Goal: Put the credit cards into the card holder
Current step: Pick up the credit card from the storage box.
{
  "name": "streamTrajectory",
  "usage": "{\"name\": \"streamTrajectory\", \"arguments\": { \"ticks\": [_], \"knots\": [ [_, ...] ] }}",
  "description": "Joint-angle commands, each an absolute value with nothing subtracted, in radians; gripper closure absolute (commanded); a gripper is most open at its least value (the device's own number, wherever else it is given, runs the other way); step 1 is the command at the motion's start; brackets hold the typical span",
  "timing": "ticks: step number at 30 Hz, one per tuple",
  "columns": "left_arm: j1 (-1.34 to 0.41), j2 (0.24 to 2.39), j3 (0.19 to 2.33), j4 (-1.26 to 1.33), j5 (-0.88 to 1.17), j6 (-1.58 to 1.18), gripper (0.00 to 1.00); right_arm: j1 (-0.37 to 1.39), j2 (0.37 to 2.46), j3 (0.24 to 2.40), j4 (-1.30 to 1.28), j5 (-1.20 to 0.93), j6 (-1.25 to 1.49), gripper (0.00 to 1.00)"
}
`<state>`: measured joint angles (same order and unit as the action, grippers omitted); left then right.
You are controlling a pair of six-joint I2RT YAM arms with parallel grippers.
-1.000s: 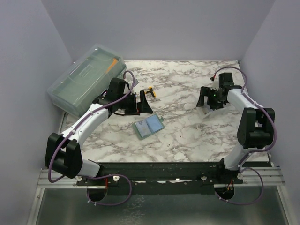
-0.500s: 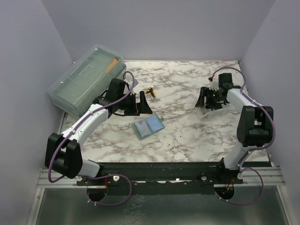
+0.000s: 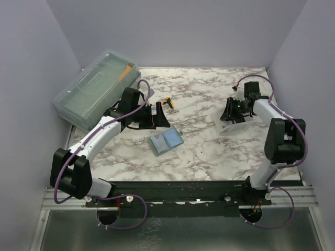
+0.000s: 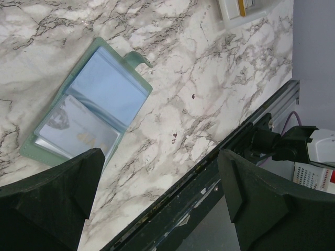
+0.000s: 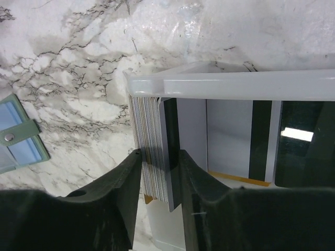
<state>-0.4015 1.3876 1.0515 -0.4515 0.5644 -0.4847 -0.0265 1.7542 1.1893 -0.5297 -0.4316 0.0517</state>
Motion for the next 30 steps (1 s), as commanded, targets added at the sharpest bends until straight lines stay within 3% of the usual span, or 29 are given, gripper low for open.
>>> {"name": "streamTrajectory", "arguments": {
  "ticks": [1,19,25,30],
  "knots": [
    [-0.404,1.376,1.04,-0.434,0.57,-0.473,0.01,-0.028,1.718,1.175,-0.518,-0.459,0.054,0.67],
    [-0.404,1.398,1.037,-0.422,0.593,-0.482,0.01,-0.029,1.682,1.17,-0.531,-0.464,0.063,0.86],
    [-0.403,1.404,1.034,-0.419,0.595,-0.486,0.01,-0.029,1.654,1.196,-0.561,-0.393,0.085,1.0],
    [-0.403,1.416,1.034,-0.419,0.589,-0.491,0.01,-0.028,1.615,1.215,-0.576,-0.276,0.099,1.0]
  ]
}}
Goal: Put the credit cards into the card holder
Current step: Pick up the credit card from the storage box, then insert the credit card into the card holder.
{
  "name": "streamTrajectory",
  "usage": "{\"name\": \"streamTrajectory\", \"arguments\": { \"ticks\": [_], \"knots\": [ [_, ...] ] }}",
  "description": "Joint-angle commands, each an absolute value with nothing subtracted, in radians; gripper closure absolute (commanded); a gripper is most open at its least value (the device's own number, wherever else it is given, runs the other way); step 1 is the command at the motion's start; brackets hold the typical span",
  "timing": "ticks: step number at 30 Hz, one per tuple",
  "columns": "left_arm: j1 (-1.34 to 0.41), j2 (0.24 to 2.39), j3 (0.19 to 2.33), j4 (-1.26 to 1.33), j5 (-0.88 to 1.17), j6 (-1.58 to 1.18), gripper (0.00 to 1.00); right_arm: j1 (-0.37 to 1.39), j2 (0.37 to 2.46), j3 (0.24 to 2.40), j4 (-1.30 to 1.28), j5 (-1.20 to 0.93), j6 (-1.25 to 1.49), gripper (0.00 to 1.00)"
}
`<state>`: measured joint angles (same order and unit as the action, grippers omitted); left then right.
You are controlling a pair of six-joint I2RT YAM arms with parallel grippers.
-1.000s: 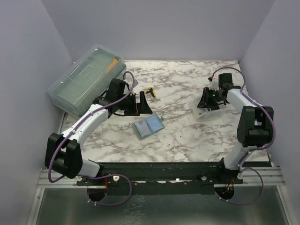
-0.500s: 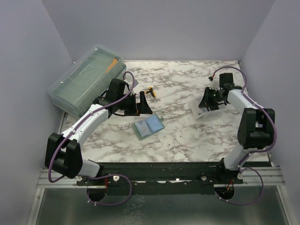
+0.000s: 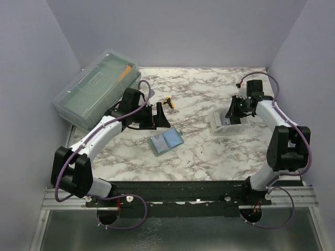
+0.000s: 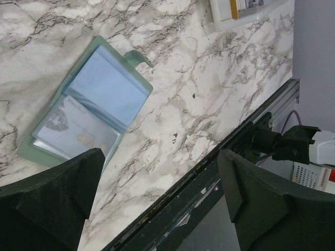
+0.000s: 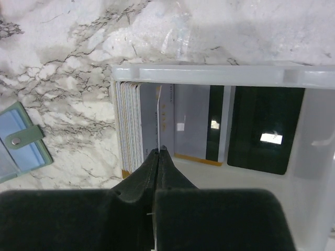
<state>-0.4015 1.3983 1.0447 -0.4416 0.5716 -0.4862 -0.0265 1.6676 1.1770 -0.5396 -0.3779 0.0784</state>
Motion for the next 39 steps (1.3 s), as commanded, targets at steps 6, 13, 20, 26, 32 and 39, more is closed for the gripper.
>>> {"name": "streamTrajectory", "arguments": {
  "ticks": [6,13,20,26,32,39],
  "knots": [
    [-0.404,1.412,1.021,-0.43,0.517,-0.497,0.01,-0.026,1.555,1.257,-0.607,-0.142,0.119,1.0],
    [-0.372,1.39,0.943,-0.51,0.435,-0.517,0.01,0.164,1.485,1.35,-0.677,-0.011,0.198,1.0],
    [-0.333,1.389,0.81,-0.485,0.478,-0.623,0.01,0.453,1.535,1.286,-0.453,-0.392,0.385,1.0],
    [-0.334,1.439,0.749,-0.403,0.45,-0.72,0.06,0.552,1.649,1.118,-0.057,-0.757,0.558,1.0],
    [-0.333,1.495,0.751,-0.392,0.305,-0.74,0.14,0.557,1.747,1.043,0.011,-0.838,0.524,1.0],
    [-0.364,1.548,0.761,-0.392,0.18,-0.762,0.2,0.557,1.799,0.964,0.09,-0.847,0.538,1.0]
  ]
}}
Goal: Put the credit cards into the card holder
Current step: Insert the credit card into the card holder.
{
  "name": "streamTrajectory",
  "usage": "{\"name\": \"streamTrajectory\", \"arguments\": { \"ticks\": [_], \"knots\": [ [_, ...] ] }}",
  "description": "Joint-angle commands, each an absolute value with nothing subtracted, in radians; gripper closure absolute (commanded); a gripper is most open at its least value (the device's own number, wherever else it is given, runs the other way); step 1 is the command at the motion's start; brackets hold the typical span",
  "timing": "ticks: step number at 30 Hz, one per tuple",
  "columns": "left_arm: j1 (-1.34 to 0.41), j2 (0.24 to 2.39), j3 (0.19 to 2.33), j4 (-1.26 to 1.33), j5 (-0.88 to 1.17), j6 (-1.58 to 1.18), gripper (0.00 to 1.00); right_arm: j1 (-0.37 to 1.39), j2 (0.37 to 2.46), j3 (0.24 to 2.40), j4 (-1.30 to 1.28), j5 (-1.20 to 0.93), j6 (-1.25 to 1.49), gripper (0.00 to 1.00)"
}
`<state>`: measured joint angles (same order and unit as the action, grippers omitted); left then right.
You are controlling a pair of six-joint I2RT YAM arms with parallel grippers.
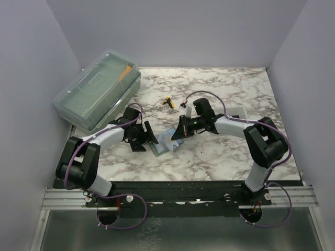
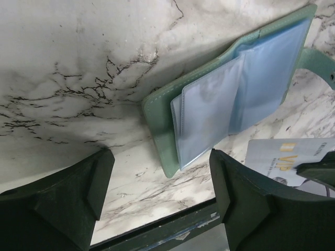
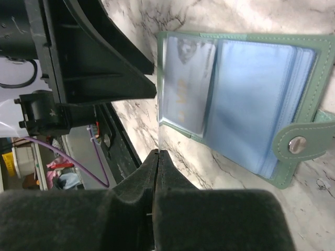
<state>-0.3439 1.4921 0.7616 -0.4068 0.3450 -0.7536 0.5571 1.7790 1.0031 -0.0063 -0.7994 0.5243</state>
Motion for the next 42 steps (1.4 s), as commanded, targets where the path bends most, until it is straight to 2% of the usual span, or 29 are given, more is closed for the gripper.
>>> {"name": "streamTrajectory", "arguments": {
  "ticks": [1,13,16,30,42],
  "knots": [
    [-0.37,1.556,0.761,-0.391,0.17,-0.765,0.22,0.556,1.801,0.952,0.102,-0.842,0.544,1.0],
    [-0.393,1.588,0.756,-0.377,0.07,-0.778,0.35,0.53,1.798,0.856,0.161,-0.829,0.56,1.0],
    [-0.394,1.598,0.754,-0.371,0.073,-0.775,0.41,0.523,1.798,0.845,0.167,-0.823,0.561,1.0],
    [-0.398,1.592,0.738,-0.356,0.075,-0.764,0.45,0.505,1.824,0.821,0.178,-0.809,0.558,1.0],
    [-0.399,1.592,0.732,-0.35,0.084,-0.763,0.47,0.503,1.915,0.85,0.245,-0.907,0.553,1.0]
  ]
}}
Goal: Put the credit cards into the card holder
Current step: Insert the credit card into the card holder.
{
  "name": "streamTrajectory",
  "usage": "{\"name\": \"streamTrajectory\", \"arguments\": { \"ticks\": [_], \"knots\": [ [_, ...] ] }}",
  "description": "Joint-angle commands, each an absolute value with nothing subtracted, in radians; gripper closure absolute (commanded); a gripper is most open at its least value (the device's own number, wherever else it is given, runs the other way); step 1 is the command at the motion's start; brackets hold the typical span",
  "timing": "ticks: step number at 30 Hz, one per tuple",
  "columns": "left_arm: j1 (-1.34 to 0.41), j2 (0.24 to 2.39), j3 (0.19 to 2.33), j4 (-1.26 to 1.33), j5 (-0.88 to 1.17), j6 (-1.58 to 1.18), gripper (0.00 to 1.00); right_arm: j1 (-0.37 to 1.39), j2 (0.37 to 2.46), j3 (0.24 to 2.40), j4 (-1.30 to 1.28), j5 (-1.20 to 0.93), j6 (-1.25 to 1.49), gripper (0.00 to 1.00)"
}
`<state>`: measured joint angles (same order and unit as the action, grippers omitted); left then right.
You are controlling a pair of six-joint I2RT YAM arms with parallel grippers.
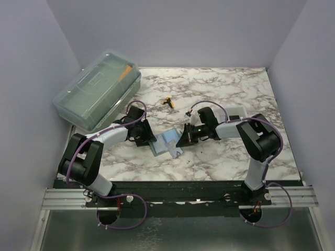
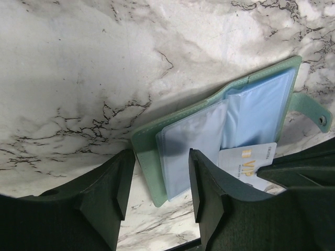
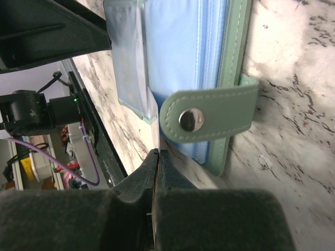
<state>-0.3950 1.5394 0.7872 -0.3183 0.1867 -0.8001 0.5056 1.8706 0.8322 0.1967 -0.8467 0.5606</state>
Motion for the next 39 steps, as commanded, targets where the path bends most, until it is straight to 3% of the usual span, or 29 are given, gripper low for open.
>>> {"name": "streamTrajectory", "arguments": {
  "ticks": [1,14,17,39],
  "knots": [
    [-0.399,1.592,0.732,-0.35,0.086,-0.762,0.47,0.503,1.922,0.857,0.251,-0.92,0.548,1.0],
    [-0.399,1.627,0.737,-0.346,0.075,-0.742,0.54,0.503,1.803,0.811,0.248,-0.881,0.575,1.0],
    [-0.399,1.632,0.735,-0.34,0.077,-0.745,0.63,0.503,1.833,0.818,0.256,-0.903,0.573,1.0],
    [-0.399,1.627,0.728,-0.329,0.096,-0.745,0.65,0.503,2.005,0.918,0.338,-0.913,0.587,1.0]
  ]
}}
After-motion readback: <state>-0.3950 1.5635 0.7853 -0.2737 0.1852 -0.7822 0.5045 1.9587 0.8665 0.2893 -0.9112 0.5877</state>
